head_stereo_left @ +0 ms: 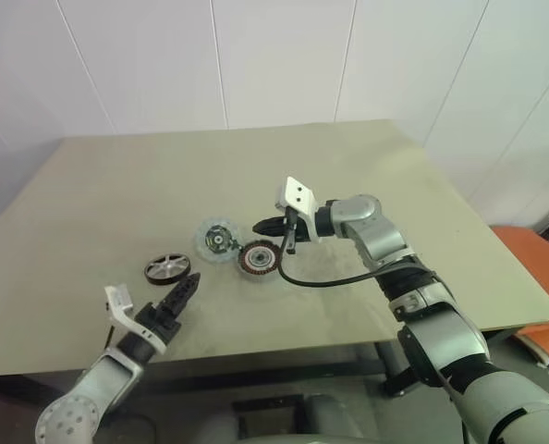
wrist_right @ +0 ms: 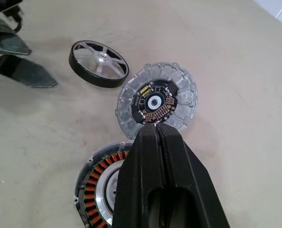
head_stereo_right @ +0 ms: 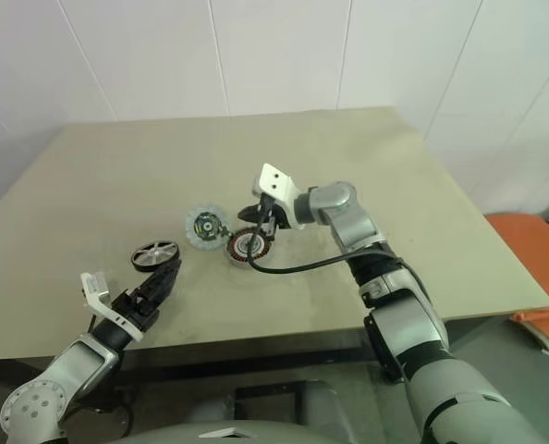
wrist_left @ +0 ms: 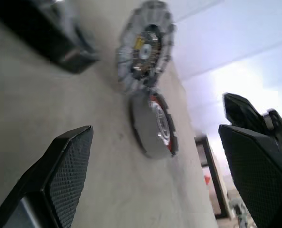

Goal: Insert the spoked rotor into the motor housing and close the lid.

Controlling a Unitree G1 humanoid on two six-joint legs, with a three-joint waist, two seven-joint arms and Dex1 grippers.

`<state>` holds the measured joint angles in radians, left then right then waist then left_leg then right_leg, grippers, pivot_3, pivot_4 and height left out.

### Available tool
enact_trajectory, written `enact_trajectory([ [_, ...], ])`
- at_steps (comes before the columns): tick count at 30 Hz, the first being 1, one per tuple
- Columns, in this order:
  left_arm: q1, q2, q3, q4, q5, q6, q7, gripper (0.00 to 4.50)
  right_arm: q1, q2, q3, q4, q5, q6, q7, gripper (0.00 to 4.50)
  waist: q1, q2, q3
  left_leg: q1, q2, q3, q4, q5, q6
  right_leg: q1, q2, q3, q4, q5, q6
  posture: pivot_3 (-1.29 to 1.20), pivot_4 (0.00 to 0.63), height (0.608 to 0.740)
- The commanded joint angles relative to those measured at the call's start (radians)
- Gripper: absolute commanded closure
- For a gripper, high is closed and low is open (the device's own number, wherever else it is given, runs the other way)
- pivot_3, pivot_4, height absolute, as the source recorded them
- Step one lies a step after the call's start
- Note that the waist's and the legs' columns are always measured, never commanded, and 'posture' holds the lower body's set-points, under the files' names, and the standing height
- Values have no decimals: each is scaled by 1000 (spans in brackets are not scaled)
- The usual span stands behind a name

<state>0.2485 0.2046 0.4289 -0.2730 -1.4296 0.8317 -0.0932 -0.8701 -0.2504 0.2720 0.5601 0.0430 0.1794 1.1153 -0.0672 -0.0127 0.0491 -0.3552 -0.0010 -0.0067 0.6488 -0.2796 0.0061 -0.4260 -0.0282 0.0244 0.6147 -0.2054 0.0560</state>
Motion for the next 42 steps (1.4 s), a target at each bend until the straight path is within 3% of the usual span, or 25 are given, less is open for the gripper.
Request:
enact_trajectory([
  [1,16,-1,27,-5,-116,1,117,0,-16,-7,-10,-15,4,-15,-1,4457,0,0,0,0,0,0,0,0,0,0,0,0,0,0,0,0,0,740],
  [7,-72,-49,93,84,-136,-145,203,0,-11,-17,-15,-14,2,-13,-10,4457,-1,0,0,0,-2,0,0,0,0,0,1,0,-1,0,-1,0,0,740],
  [13,-219,-51,40,246,11,-215,173,0,-4,-20,-27,-29,11,5,-28,4457,4,0,0,0,-3,0,0,0,0,1,2,0,-1,0,-1,0,0,740],
  [16,-286,-37,8,374,116,-219,136,570,3,-24,-24,-37,6,7,-36,4500,18,1,-1,1,-5,1,2,0,0,3,3,-1,-1,0,-1,0,0,740],
  [22,-352,-22,25,520,197,-201,105,2708,9,-43,-33,-47,9,12,-48,4500,24,3,-1,7,-5,-1,2,-2,-3,10,3,-2,-2,0,-2,0,0,740],
  [24,-360,-21,34,539,211,-188,110,3343,15,-49,-31,-50,7,11,-50,4500,20,13,-2,14,-5,-3,2,-2,-4,16,3,-5,-5,0,-2,0,0,740],
  [27,-371,-23,51,551,191,-151,84,3345,17,-53,-27,-46,6,7,-55,4500,7,38,-8,10,-1,-22,-3,-2,-4,27,9,-25,-40,1,-1,0,0,740],
  [28,-375,-25,62,551,164,-129,59,3345,16,-54,-27,-45,6,7,-57,4500,6,39,-8,4,4,-30,-4,-2,-4,32,12,-33,-55,3,0,0,0,740],
  [34,-403,-41,106,507,-1,24,-29,3345,12,-93,-43,-78,25,28,-27,4500,12,32,-4,3,-3,-25,1,-2,-4,24,-2,-32,-34,8,0,0,0,740],
  [38,-437,-29,95,468,-125,147,-32,3345,32,-143,-50,-104,26,41,-12,4500,34,27,-2,-1,-8,-25,3,1,-3,18,-2,-26,-22,6,1,0,0,740],
  [42,-476,-7,48,447,-140,225,-27,3345,50,-175,-56,-120,26,53,-11,4500,51,20,2,-4,-9,-25,-1,-1,-5,13,-2,-24,-20,5,-2,0,0,740],
])
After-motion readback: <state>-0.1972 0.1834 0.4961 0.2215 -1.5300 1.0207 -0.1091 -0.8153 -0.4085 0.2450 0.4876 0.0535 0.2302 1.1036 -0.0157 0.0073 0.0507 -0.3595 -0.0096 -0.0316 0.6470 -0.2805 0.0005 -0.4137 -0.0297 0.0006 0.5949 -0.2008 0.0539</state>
